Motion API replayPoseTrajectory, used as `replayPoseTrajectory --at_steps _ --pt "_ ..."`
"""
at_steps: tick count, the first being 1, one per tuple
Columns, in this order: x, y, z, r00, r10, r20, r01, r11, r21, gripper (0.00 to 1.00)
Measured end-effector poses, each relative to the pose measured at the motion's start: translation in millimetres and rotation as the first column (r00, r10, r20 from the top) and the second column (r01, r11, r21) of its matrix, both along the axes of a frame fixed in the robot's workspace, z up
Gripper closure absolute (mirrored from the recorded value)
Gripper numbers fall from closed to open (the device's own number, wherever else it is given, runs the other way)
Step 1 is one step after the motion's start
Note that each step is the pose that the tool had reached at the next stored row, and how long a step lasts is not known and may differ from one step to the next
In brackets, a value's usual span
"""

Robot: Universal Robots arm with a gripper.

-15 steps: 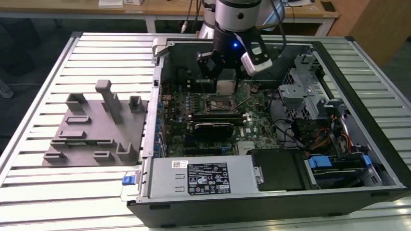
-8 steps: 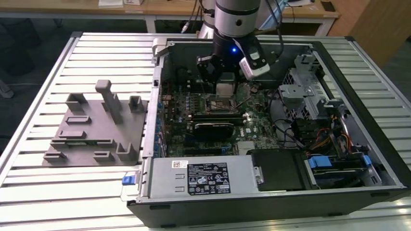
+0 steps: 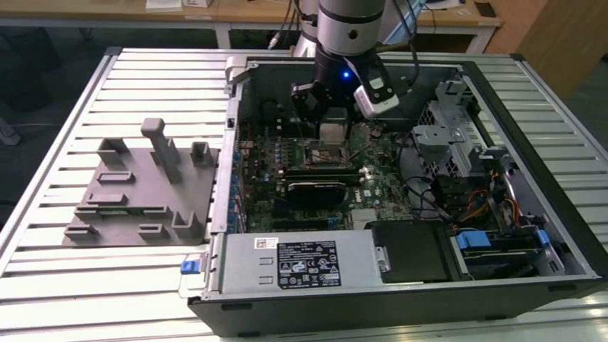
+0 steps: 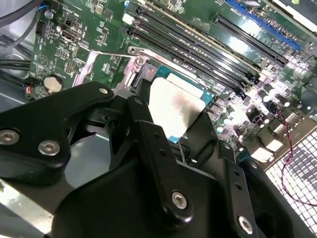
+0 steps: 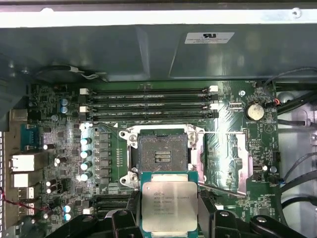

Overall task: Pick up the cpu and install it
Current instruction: 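Pick up the cpu and move it towards the insertion slot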

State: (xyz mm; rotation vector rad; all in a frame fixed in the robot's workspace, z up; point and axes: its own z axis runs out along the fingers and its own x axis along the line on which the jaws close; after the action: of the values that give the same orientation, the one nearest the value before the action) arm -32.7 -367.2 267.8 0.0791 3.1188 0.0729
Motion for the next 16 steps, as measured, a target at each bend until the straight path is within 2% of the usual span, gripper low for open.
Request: replayPoseTrajectory --at_steps 1,5,6,12,16 --pt "-0.1 0.0 -0.1 1.0 0.0 0.0024 0.0 1.0 0.0002 0.46" --pt "-0.4 -0.1 -1.6 0.9992 0.0 0.0388 0.0 1.0 0.0002 0.46" --pt "-0.4 -0.1 -2.4 0.999 0.0 0.044 0.0 1.0 0.0003 0.46" --pt "-1.5 0.0 -7.5 0.999 -0.001 0.0455 0.001 1.0 -0.0012 0.46" --pt "-3.8 2.2 -10.8 0.999 -0.002 0.0454 0.002 1.0 -0.0021 0.46"
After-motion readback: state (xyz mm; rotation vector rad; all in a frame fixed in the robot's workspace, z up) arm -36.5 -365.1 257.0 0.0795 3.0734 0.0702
